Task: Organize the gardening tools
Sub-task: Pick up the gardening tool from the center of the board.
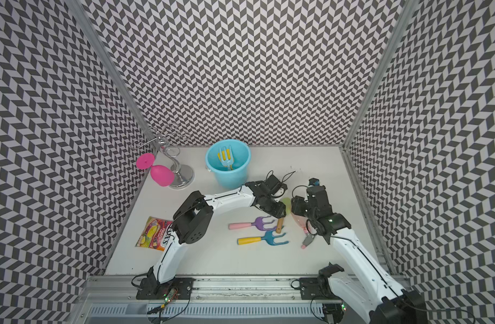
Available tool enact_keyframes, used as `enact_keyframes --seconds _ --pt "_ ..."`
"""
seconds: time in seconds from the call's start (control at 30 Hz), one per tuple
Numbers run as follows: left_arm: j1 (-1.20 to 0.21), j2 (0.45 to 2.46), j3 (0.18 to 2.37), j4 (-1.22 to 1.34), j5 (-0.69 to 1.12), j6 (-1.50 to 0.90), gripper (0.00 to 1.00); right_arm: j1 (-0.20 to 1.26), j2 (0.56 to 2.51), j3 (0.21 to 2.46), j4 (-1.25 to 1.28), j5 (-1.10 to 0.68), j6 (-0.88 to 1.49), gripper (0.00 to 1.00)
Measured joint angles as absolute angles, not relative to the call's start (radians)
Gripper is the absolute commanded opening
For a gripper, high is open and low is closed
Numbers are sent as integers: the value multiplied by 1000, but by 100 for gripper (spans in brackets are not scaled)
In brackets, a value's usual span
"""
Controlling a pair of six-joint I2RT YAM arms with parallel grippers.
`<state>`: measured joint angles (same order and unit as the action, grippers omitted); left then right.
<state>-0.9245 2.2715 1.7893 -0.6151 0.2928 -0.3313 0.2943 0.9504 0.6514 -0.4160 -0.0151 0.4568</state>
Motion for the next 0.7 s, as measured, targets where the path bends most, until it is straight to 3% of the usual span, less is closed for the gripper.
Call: enact_keyframes --seconds 0.6,0.7 --pt "-965 2353 1930 -708 211 -314 46 289 950 642 -415 -14 457 52" --pt "-970 2357 1943 -716 198 -311 38 287 950 642 -416 -14 457 52"
